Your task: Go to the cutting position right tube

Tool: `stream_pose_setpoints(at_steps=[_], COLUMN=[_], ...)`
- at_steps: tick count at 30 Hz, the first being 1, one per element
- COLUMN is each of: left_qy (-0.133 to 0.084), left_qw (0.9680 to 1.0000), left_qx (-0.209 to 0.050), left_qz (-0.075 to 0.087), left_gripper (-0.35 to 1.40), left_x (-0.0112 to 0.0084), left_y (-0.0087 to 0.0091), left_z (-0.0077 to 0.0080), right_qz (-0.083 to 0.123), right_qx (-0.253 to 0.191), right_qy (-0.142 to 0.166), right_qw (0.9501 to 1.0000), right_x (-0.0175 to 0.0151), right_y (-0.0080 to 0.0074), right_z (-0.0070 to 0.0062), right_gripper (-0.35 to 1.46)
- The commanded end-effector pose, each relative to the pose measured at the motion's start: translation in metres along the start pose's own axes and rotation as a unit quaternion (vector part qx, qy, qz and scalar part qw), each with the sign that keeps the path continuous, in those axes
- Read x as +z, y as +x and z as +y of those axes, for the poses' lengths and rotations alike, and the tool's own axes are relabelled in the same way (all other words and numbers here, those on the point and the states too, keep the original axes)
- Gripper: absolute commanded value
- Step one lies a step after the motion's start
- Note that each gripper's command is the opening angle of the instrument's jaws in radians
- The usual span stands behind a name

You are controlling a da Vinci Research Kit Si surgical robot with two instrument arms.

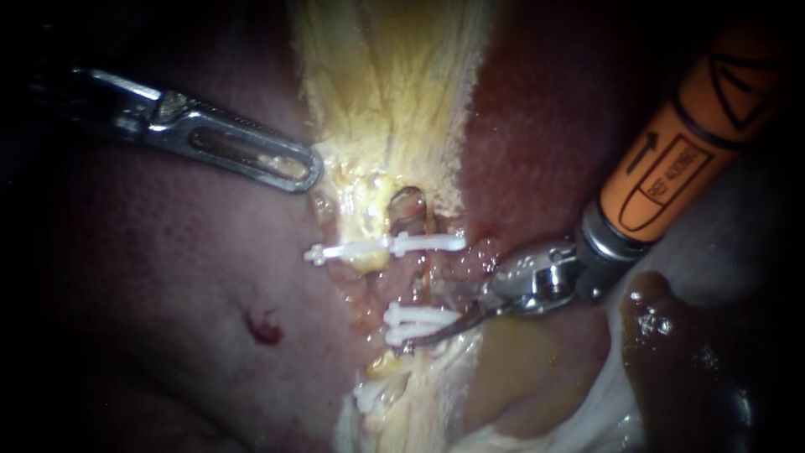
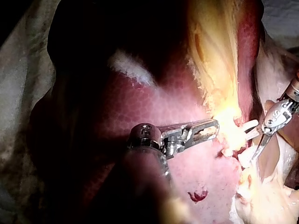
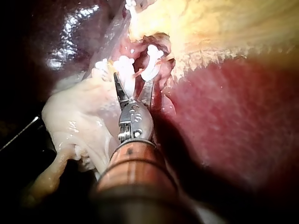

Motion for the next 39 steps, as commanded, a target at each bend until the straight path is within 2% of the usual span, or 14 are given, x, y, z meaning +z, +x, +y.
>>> stream_pose_setpoints(at_steps=[1,6,16,25,35,39], left_qy=[0.0,0.0,0.0,0.0,0.0,0.0], left_qw=[1.0,1.0,1.0,1.0,1.0,1.0], left_qx=[0.0,0.0,0.0,0.0,0.0,0.0], left_qz=[0.0,0.0,0.0,0.0,0.0,0.0], left_gripper=[-0.35,-0.35,-0.35,-0.35,-0.35,-0.35], left_x=[0.0,0.0,0.0,0.0,0.0,0.0], left_y=[0.0,0.0,0.0,0.0,0.0,0.0], left_z=[0.0,0.0,0.0,0.0,0.0,0.0001], right_qz=[0.003,0.018,0.041,0.078,0.08,0.078], right_qx=[0.003,0.014,0.03,0.026,-0.01,-0.027], right_qy=[0.002,0.006,0.015,0.068,0.112,0.122], right_qw=[1.0,0.9997,0.9986,0.9943,0.9904,0.9891], right_x=[-0.0001,-0.0007,0.0001,0.0006,0.0007,0.0007], right_y=[-0.0001,-0.0001,0.0004,0.0009,0.0007,0.0006], right_z=[0.0002,0.0007,0.0007,0.0006,0.002,0.0021], right_gripper=[1.35,1.35,1.36,1.36,1.36,1.38])
